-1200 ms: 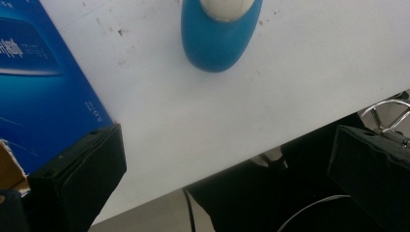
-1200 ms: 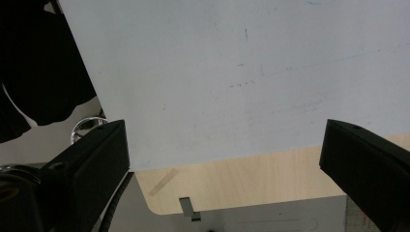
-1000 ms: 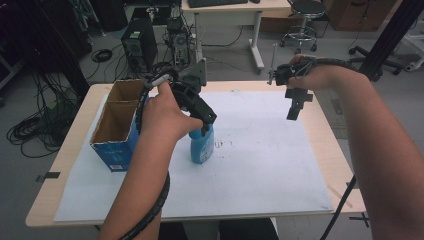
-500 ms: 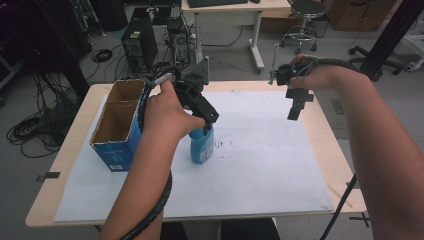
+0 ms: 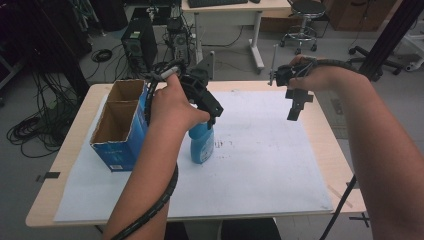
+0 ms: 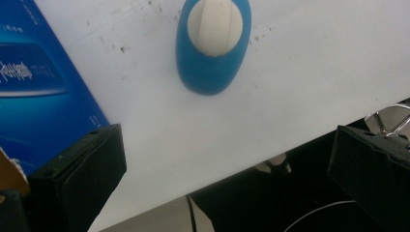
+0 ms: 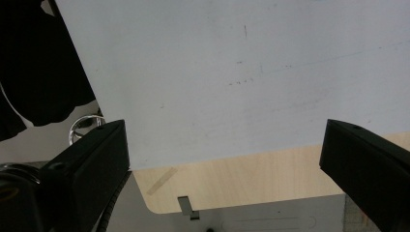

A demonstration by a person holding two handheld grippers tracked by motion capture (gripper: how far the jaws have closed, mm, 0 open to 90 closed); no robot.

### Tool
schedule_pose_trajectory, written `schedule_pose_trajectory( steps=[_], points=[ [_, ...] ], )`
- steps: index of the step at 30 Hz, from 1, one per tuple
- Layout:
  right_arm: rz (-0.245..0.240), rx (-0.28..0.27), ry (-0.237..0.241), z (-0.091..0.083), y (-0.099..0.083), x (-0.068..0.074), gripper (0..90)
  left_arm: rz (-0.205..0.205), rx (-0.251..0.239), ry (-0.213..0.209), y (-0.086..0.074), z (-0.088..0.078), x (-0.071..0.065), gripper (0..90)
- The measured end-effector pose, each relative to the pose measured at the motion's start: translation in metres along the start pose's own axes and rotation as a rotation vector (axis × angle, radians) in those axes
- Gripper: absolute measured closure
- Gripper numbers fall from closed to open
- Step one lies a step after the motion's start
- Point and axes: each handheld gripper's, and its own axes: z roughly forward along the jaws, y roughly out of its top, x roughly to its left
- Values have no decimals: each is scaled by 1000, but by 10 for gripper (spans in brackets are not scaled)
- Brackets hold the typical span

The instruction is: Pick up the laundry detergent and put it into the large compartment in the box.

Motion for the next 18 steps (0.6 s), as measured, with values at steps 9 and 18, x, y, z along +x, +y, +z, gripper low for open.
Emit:
schedule_pose_trajectory(
  steps=[9,18],
  points=[
    [-5,-4,-2,-1,3,3,34,9,-11,8,13,-2,-4,2],
    [-3,3,-8,-1,2,5,34,13,2,9,24,11,-5,2]
  ],
)
